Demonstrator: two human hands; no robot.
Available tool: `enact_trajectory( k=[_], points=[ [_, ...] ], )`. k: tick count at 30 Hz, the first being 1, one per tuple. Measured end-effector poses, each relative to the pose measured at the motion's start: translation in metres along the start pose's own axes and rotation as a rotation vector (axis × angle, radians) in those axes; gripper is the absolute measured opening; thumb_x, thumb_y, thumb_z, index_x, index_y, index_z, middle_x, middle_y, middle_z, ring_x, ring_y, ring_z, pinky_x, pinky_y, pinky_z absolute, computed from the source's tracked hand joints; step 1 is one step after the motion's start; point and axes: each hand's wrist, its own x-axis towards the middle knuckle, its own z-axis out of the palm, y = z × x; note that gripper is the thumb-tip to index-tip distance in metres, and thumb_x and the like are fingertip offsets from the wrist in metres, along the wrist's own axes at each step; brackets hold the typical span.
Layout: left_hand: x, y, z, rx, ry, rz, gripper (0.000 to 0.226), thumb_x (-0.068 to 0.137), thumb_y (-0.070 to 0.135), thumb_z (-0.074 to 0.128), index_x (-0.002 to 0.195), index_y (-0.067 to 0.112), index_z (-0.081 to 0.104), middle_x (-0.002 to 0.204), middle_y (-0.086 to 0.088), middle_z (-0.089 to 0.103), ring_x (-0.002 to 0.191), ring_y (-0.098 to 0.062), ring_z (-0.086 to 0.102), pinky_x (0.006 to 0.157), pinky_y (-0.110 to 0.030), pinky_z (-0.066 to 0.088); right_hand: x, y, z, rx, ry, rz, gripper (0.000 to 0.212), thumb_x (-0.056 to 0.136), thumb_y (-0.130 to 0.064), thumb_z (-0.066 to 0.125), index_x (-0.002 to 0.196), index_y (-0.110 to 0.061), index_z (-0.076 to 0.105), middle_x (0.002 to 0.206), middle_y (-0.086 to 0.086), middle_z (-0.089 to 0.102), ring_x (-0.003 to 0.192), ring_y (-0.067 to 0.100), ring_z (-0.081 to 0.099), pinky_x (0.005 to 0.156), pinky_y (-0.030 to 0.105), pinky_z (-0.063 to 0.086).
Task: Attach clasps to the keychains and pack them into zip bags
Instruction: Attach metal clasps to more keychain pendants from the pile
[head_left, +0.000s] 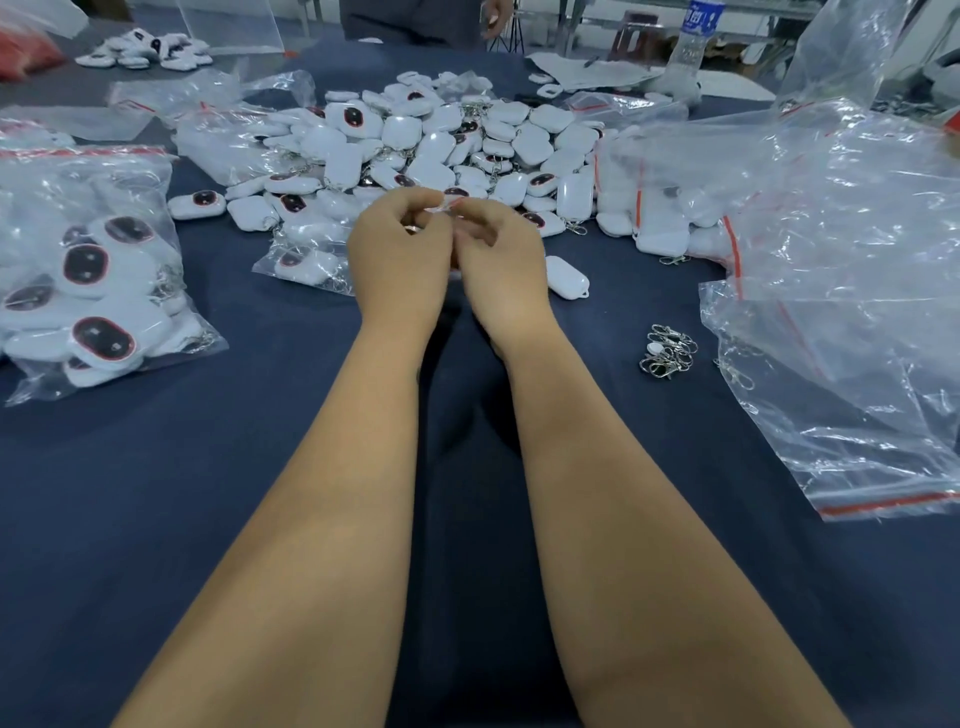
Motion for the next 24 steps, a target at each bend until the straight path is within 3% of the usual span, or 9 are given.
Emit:
enact_trajectory(
  k=[2,5,7,10,12,15,17,22,24],
  points=[
    [0.002,-0.003,-0.001,-0.003,0.028,-0.076,0.022,0.086,0.011,0.056,0.097,0.023,0.070,0.087,0.011,0.067,0.074,-0.003,0.058,0.068,-0.015,0.046,0.001,-0.001,-0.005,-0.096,0.143,-0.021,0.029,0.092,0.002,0.047,0.108,-0.011,0.067,0.105,0.003,0.070,0.100,0.018,0.066,0.088,0.028,0.052],
    [0.007,-0.002,-0.007,-0.192,0.209,-0.229,0.024,0.089,0.007,0.049,0.099,0.023,0.063,0.095,0.002,0.068,0.080,-0.013,0.059,0.076,-0.029,0.052,0.004,0.001,-0.018,-0.516,0.333,-0.048,0.033,0.089,-0.005,0.048,0.113,-0.017,0.065,0.119,0.000,0.061,0.112,0.019,0.053,0.092,0.027,0.040],
    [0.010,0.000,-0.011,-0.387,0.399,-0.276,0.023,0.091,0.004,0.044,0.105,0.021,0.053,0.086,0.003,0.059,0.071,-0.010,0.055,0.066,-0.022,0.049,0.005,0.004,-0.026,-0.812,0.370,0.038,0.033,0.086,-0.013,0.051,0.119,-0.017,0.058,0.126,0.006,0.052,0.117,0.026,0.044,0.096,0.033,0.032],
    [0.008,0.007,-0.015,-0.494,0.563,-0.172,0.022,0.091,-0.001,0.038,0.100,0.018,0.044,0.072,0.006,0.045,0.053,0.002,0.044,0.055,-0.011,0.040,0.003,0.006,-0.027,-1.020,0.300,0.172,0.036,0.085,-0.017,0.053,0.121,-0.012,0.049,0.127,0.011,0.048,0.118,0.032,0.041,0.099,0.037,0.032],
    [0.003,0.011,-0.014,-0.472,0.567,-0.051,0.023,0.089,-0.005,0.037,0.097,0.016,0.042,0.075,0.005,0.042,0.055,0.004,0.042,0.061,-0.010,0.041,0.003,0.004,-0.028,-0.982,0.295,0.134,0.035,0.086,-0.012,0.051,0.121,-0.011,0.050,0.122,0.009,0.054,0.114,0.030,0.046,0.097,0.035,0.038],
    [-0.001,0.010,-0.008,-0.359,0.432,0.071,0.026,0.088,-0.005,0.041,0.092,0.020,0.044,0.079,0.006,0.045,0.059,0.007,0.043,0.064,-0.009,0.040,0.006,0.003,-0.033,-0.451,0.349,0.117,0.031,0.087,-0.003,0.045,0.114,-0.012,0.057,0.092,-0.009,0.060,0.079,0.007,0.054,0.065,0.015,0.043],
    [-0.002,0.006,-0.004,-0.226,0.266,0.108,0.031,0.088,-0.001,0.044,0.084,0.029,0.046,0.081,0.010,0.049,0.062,0.006,0.044,0.062,-0.009,0.039,0.008,0.002,-0.035,-0.172,0.393,0.120,0.027,0.088,-0.001,0.046,0.105,-0.013,0.062,0.089,-0.007,0.060,0.066,0.003,0.049,0.054,0.012,0.039],
    [0.000,-0.009,0.003,0.214,-0.215,0.034,0.037,0.088,-0.001,0.041,0.087,0.023,0.069,0.075,0.011,0.058,0.053,0.002,0.047,0.050,-0.011,0.033,0.009,0.000,-0.036,0.115,0.464,0.078,0.029,0.084,0.008,0.050,0.098,-0.010,0.067,0.087,0.002,0.067,0.067,0.008,0.056,0.055,0.014,0.044],
    [-0.003,-0.010,0.005,0.316,-0.279,0.039,0.041,0.086,-0.003,0.040,0.097,0.016,0.074,0.083,0.003,0.065,0.063,-0.005,0.050,0.056,-0.017,0.036,0.011,0.001,-0.040,0.090,0.548,0.056,0.038,0.087,0.006,0.048,0.120,-0.007,0.061,0.107,0.006,0.065,0.085,0.014,0.061,0.071,0.021,0.050]
  ],
)
